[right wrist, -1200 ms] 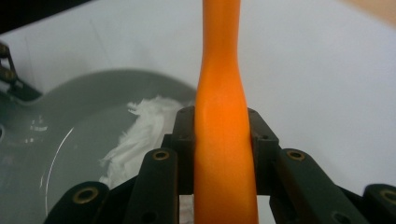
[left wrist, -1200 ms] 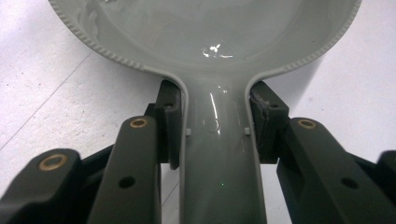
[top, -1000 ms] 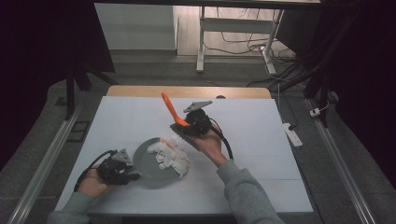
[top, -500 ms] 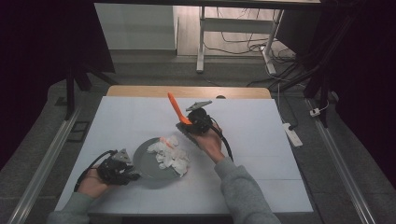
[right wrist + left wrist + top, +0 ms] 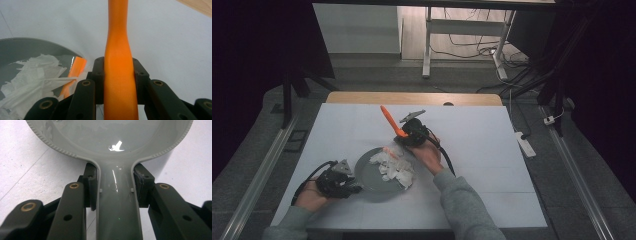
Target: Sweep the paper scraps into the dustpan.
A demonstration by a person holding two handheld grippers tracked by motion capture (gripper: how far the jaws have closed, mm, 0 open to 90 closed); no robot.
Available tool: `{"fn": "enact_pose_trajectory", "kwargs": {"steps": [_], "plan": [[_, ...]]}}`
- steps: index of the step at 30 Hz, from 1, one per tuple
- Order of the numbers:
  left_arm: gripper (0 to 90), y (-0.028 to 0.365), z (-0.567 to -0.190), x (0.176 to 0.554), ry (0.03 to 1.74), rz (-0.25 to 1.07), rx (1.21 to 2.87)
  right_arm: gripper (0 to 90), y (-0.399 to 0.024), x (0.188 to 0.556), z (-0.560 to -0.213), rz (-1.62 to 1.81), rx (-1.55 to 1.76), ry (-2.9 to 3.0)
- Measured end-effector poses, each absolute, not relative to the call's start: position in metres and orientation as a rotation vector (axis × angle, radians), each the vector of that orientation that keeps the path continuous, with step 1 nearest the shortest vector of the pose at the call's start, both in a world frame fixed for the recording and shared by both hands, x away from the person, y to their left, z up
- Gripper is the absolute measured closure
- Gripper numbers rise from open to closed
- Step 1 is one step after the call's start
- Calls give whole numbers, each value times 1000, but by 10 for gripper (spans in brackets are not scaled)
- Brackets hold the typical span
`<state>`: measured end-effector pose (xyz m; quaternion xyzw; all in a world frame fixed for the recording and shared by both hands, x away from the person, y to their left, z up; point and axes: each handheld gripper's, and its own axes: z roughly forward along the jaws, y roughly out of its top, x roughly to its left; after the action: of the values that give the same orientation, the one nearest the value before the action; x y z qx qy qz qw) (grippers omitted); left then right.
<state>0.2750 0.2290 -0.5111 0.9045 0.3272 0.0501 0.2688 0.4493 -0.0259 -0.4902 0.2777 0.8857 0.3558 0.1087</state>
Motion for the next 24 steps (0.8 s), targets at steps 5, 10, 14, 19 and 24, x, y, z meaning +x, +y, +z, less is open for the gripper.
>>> {"fn": "enact_pose_trajectory", "kwargs": {"steps": [5,10,14,19,24], "plan": [[619,229,-511,275,882,137,2439,703,-21,444,-491,1030,793,2631],[619,229,-511,275,882,136,2439,703,-14,435,-491,1033,763,2668],[619,229,-511,275,882,136,2438,703,-10,421,-491,1053,718,2696],[619,228,-511,275,883,138,2439,704,-6,410,-488,1126,706,2724],[619,228,-511,275,883,141,2439,703,3,395,-477,1191,632,2737]]}}
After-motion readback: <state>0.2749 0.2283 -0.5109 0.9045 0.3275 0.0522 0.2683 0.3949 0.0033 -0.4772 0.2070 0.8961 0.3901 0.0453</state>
